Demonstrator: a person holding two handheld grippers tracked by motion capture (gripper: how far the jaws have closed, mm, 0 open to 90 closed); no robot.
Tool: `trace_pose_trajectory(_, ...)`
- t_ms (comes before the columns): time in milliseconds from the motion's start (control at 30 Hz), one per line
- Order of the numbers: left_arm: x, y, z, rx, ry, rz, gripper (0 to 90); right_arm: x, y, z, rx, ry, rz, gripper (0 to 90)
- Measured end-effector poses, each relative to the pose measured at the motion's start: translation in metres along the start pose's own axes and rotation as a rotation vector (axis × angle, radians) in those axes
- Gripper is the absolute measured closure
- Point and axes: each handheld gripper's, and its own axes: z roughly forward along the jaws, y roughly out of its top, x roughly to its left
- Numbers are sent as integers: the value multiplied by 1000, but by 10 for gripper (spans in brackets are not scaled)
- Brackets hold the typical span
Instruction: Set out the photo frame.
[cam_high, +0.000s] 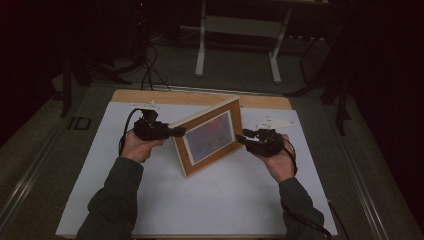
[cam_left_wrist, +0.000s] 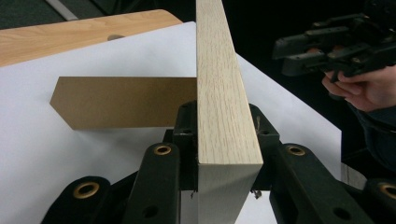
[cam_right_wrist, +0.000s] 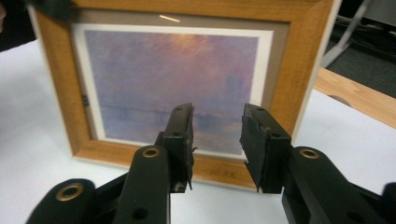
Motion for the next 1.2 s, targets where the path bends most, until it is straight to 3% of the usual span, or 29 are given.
trace_pose_trajectory(600, 7, 3, 0, 14, -31, 11, 717, -18, 6, 15, 1, -67, 71, 570)
trace_pose_trajectory(1000, 10, 4, 1, 16, -53, 4, 717, -27, 8, 27, 31, -98, 71, 484)
trace_pose_trajectory(1200, 11, 4, 1, 18, -55, 4, 716, -29, 10, 33, 41, -91, 68, 428)
